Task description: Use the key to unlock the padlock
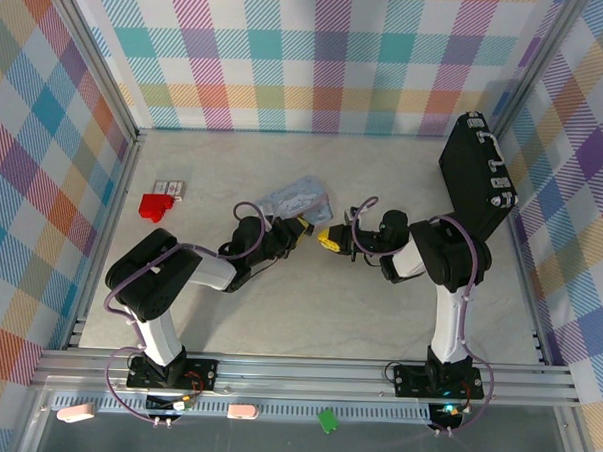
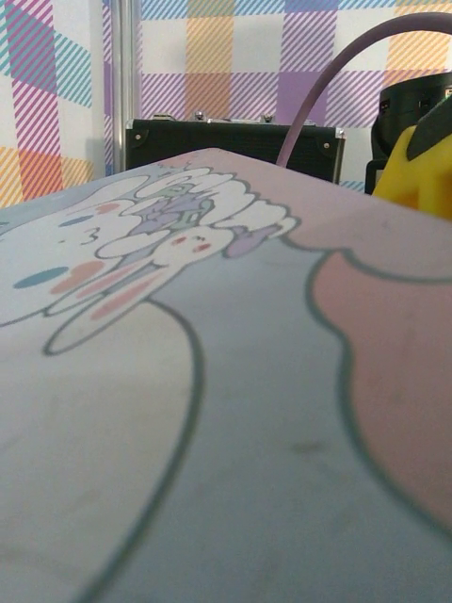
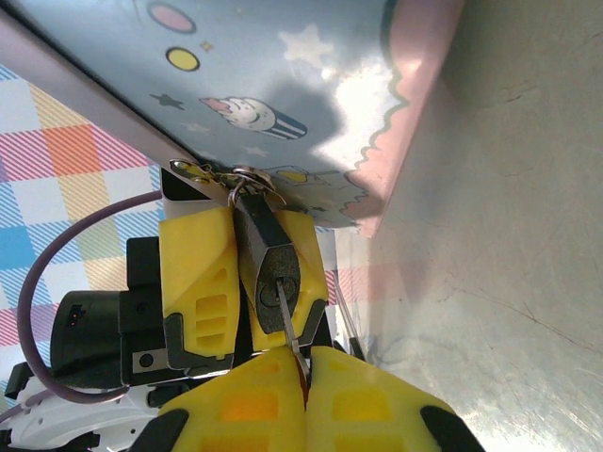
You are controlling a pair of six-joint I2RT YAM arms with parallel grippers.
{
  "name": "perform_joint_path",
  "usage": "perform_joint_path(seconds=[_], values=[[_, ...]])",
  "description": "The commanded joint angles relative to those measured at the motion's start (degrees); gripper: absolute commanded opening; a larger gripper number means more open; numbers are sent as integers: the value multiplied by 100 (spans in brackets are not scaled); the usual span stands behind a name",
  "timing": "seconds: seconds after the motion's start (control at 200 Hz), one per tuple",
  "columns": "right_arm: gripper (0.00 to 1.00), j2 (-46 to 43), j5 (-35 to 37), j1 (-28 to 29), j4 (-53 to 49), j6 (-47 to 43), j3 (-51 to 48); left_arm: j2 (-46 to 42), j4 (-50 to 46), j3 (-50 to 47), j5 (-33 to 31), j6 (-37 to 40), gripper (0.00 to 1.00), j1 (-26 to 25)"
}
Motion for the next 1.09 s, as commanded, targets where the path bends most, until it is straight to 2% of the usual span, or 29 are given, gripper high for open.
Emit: perform_joint_path(seconds=[0.0, 0.23, 0.645, 0.845, 1.03, 1.09], values=[[0, -38, 543, 238, 307, -76, 347, 74, 487, 282, 1565, -122, 0, -524], [0, -85, 569, 258, 304, -86, 433, 37, 213, 285, 1540, -11, 0, -586], [0, -112, 683, 250, 304, -363, 270, -249, -948, 329, 1524, 484, 0, -579], [0, -263, 701, 258, 299, -499, -69, -221, -865, 284, 1330, 478, 1, -577], [0, -224, 640, 252, 304, -605, -279, 19, -292, 307, 1471, 272, 1, -573], [0, -239, 640, 249, 304, -639, -303, 8, -358, 303, 1483, 271, 4, -582]])
